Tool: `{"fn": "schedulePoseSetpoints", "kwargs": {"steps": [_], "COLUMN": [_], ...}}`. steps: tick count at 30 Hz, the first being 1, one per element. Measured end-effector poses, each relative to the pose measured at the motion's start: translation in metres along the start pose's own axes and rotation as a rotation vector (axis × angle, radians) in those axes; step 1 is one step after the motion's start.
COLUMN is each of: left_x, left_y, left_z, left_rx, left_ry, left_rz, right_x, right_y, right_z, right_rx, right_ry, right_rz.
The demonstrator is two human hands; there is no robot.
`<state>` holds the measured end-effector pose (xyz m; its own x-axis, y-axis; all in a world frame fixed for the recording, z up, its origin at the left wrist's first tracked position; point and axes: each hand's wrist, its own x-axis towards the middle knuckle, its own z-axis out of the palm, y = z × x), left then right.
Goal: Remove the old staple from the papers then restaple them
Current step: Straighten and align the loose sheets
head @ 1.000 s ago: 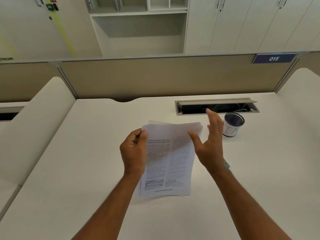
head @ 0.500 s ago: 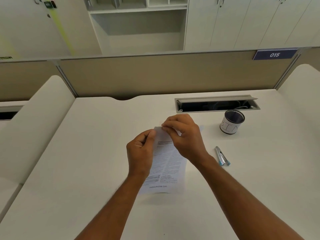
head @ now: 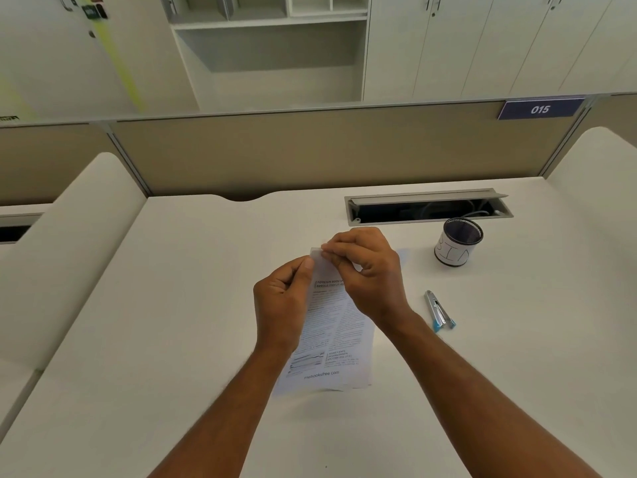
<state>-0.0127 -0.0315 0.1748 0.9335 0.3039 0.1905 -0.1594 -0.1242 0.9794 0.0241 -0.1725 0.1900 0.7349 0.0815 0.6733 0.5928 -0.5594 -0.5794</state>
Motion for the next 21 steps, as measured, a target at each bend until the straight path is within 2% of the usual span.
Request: {"fn": "schedulePoseSetpoints", "kwargs": {"steps": [8, 14, 21], "left_x": [-0.0004, -0.0007, 0.0008], "left_y": [-0.002, -0.0034, -0.0059], "left_z": [-0.0009, -0.0009, 0.0018], "left_rx": [0.009, 0.006, -0.02], "left_ry": [0.038, 0.076, 0.011], "left_rz": [0.044, 0.06, 0.005], "right_x": [0.006, 0.0068, 0.0086], "right_y": [-0.0011, -0.005, -0.0039], "right_z": [-0.0031, -0.0048, -0.0063], "right_rx": [0.001, 0.019, 0.071], "right_ry": [-0.14, -0.181, -0.213], "right_rz": [0.092, 0.168, 0.242]}}
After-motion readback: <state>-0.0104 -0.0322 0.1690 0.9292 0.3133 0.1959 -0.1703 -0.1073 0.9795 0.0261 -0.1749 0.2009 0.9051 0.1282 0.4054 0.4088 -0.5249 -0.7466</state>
